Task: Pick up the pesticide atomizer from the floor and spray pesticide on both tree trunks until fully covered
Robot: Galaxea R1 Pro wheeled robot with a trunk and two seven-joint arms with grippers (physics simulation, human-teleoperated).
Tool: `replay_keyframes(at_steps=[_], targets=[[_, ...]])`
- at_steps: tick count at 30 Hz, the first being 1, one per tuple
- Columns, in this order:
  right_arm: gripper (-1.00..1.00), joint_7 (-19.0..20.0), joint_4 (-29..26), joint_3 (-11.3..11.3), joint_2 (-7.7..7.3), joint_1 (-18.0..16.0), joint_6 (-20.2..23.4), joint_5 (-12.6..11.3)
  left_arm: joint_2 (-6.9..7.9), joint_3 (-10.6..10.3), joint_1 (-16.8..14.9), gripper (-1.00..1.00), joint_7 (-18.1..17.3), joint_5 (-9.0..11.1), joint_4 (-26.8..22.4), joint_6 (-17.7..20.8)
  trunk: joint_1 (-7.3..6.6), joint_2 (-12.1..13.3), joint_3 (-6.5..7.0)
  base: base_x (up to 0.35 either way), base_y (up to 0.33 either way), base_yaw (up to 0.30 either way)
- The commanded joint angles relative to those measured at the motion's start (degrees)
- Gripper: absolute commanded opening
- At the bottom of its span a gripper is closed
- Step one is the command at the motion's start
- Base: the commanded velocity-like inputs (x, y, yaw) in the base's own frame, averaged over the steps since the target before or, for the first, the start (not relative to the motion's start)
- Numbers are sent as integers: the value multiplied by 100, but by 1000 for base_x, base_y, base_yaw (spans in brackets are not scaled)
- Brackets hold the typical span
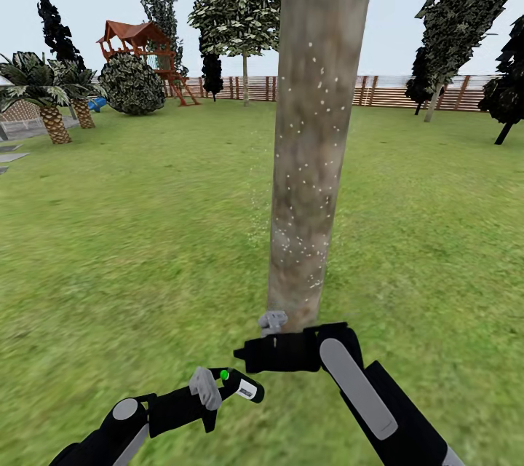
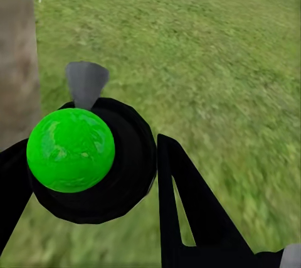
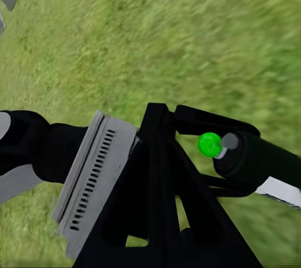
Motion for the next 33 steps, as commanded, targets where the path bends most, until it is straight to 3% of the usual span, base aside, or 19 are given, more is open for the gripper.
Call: replay_keyframes(at_steps=[1,13,19,33], targets=[[-100,-60,35,13,-4,-6,6,-60,6,-16,-6,-100,13,36,0,-7,-1,-3,-5,0,0,0],[-100,-64,119,10,-8,-6,6,-40,2,-16,-5,-100,15,36,0,-13,-1,-3,-5,0,0,0],[-100,-401,115,11,-4,-6,6,-61,-3,-16,-6,-100,15,36,2,-14,-1,-3,-5,0,0,0],[-100,-466,301,17,34,-6,6,-52,-3,-16,-6,-100,15,32,4,-15,-1,-3,-5,0,0,0]])
